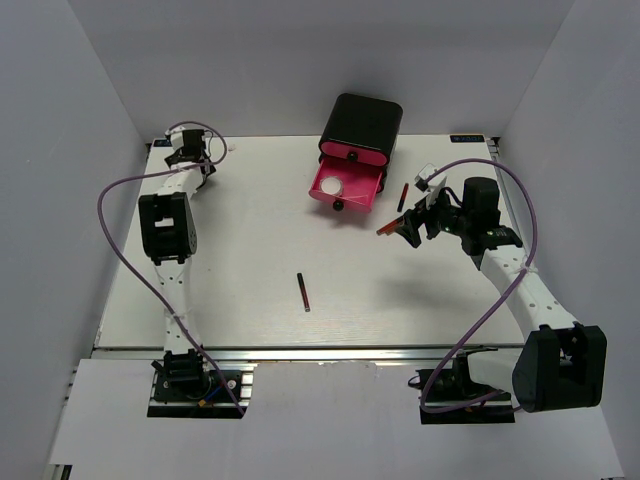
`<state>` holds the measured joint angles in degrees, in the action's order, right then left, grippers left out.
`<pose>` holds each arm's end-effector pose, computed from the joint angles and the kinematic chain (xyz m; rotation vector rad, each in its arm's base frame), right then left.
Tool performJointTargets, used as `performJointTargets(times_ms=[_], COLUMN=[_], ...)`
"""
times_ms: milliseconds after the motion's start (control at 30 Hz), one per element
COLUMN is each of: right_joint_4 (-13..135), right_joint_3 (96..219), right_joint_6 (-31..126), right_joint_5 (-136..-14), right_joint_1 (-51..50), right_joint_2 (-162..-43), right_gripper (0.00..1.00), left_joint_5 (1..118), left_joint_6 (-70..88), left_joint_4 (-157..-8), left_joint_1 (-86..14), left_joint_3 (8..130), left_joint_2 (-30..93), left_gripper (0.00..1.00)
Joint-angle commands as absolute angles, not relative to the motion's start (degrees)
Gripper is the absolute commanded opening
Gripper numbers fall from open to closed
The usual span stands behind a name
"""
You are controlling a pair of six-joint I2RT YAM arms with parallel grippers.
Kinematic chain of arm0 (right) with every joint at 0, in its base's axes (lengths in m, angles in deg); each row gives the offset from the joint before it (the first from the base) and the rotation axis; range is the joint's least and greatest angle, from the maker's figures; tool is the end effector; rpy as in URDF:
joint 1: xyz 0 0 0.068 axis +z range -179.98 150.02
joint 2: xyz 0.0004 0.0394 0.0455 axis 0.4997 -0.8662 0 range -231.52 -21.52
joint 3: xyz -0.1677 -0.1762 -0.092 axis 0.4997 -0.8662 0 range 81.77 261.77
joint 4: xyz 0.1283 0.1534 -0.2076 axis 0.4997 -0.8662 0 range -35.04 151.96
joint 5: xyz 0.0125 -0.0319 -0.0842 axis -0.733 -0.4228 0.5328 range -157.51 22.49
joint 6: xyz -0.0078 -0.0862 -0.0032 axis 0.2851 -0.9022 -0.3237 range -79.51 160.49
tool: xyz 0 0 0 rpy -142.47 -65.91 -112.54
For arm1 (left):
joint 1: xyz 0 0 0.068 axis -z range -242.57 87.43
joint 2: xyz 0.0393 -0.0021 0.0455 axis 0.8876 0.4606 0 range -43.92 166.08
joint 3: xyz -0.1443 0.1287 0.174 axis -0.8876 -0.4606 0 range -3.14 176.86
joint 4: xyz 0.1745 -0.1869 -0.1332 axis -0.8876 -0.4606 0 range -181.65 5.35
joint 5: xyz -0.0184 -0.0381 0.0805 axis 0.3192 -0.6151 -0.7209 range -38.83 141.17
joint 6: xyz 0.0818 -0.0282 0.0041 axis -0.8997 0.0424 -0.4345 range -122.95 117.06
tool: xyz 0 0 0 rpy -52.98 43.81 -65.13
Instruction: Organize the makeup
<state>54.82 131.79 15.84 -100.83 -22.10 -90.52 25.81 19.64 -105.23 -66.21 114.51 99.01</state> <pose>0.3233 0.0872 0.2548 -0.8885 1.7563 0.3969 0.5895 0.0703 0.0993 -0.7236 2.1853 0.3559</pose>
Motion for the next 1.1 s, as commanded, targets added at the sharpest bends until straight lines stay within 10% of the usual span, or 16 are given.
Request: performJointTargets(times_ms=[0, 333, 633, 867, 1067], right_joint_4=[55.2, 55.4, 56.4, 58.0, 57.8], right_joint_3=[133.6, 133.3, 132.7, 132.2, 131.7], right_joint_6=[15.2, 15.3, 16.8, 20.1, 21.0], right_joint_5=[-101.1, -100.5, -98.6, -98.9, -98.4], right_joint_1=[-22.3, -22.4, -22.4, -22.3, -22.4], right_joint_2=[-90.3, -88.8, -87.6, -87.0, -86.2], right_gripper=[0.89, 0.89, 0.76, 0.21, 0.19], left_joint_5=[29.4, 48.9, 59.9, 57.4, 54.7], left_joint_6=[21.4, 29.8, 34.4, 34.7, 34.1], left_joint_4=[-102.6, -93.6, -82.0, -80.3, -81.4], left_joint_1=[-66.1, -65.6, -52.0, -38.2, -33.0], left_joint_3=[108.2, 92.4, 73.3, 77.4, 83.9], left_joint_2=[93.2, 78.3, 60.1, 60.8, 66.5], left_gripper=[0.5, 0.05, 0.04, 0.05, 0.1])
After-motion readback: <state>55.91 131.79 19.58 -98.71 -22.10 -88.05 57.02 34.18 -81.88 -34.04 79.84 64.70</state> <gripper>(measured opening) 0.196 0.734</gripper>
